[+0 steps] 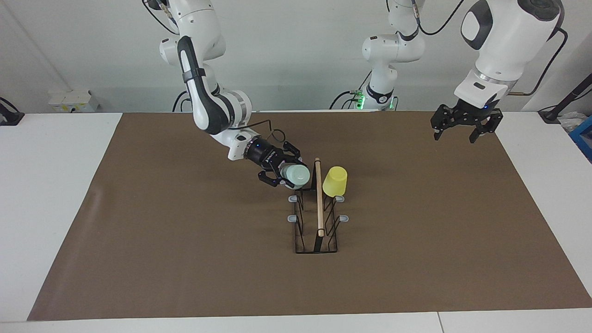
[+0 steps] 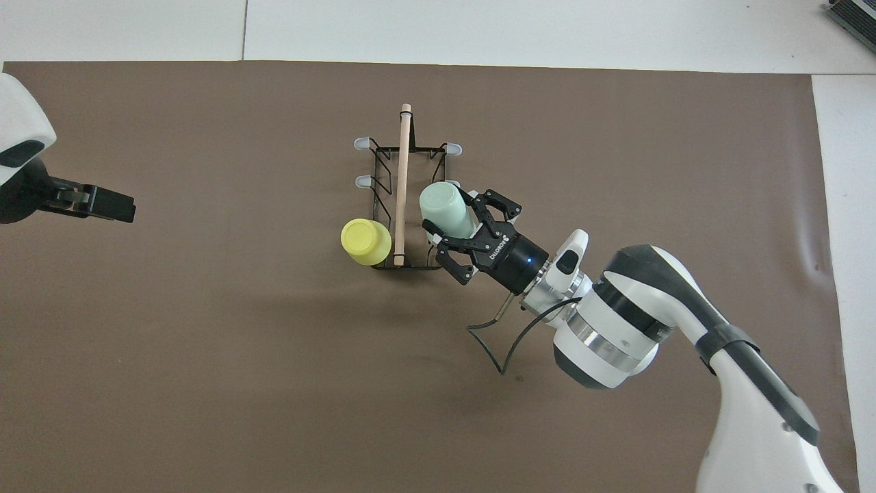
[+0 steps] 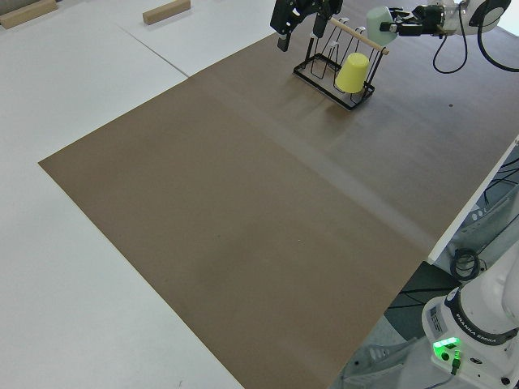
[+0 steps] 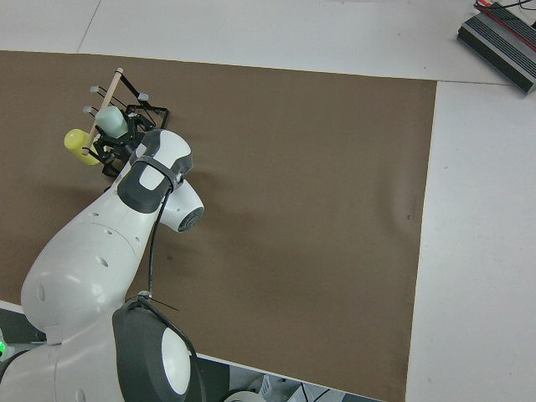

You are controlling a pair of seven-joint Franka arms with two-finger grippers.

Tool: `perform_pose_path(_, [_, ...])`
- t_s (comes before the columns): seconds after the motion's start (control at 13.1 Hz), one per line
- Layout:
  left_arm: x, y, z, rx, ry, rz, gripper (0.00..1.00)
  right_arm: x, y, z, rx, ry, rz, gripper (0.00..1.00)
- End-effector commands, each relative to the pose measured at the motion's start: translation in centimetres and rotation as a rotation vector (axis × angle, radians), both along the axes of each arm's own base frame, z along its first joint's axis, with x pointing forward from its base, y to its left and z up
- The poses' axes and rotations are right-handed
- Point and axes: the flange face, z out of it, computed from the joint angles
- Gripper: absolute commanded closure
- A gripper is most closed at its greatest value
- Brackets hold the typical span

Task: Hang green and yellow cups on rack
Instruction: 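Release the yellow cup and withdraw the left gripper while the right gripper lowers green, then hang the green cup on a rack peg and open the right gripper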

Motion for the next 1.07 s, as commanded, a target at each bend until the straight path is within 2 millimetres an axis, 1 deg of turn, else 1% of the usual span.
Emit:
perform_pose_path(0.0, [-0.19, 0.18, 0.53, -0.009, 0.025, -0.016, 0.0, 0.38, 0.56, -0.37, 0.012, -0.024, -0.029, 0.45])
perform_pose_path(0.08, [-0.24, 0.44, 0.48, -0.009, 0.031, -0.011, 0.0, 0.41, 0.47, -0.47, 0.009, -0.023, -0.031, 0.45])
perform_pose_path(0.15, [-0.3, 0.43, 0.47, -0.01, 0.033, -0.008, 0.0, 0.37, 0.53, -0.49, 0.009, -0.021, -0.03, 0.42])
perform_pose_path(0.23, [-0.5, 0.36, 0.19, -0.01, 0.037, 0.001, 0.0, 0.37, 0.53, -0.49, 0.009, -0.022, -0.03, 0.41])
perform_pose_path(0.46, [-0.53, 0.46, 0.06, -0.009, 0.034, 0.003, 0.0, 0.38, 0.54, -0.47, 0.012, -0.021, -0.033, 0.41])
perform_pose_path(0.54, [-0.53, 0.46, 0.06, -0.009, 0.034, 0.003, 0.0, 0.38, 0.54, -0.47, 0.013, -0.02, -0.033, 0.34])
perform_pose_path(0.61, [-0.53, 0.46, 0.06, -0.009, 0.034, 0.001, 0.0, 0.42, 0.44, -0.48, 0.012, -0.019, -0.035, 0.1])
perform_pose_path(0.77, [-0.52, 0.54, 0.06, -0.009, 0.034, 0.004, 0.0, 0.46, 0.36, -0.57, 0.013, -0.017, -0.036, 0.0])
perform_pose_path(1.0, [-0.56, 0.55, 0.15, -0.009, 0.033, 0.003, 0.0, 0.56, 0.07, -0.63, 0.01, -0.011, -0.043, 0.0])
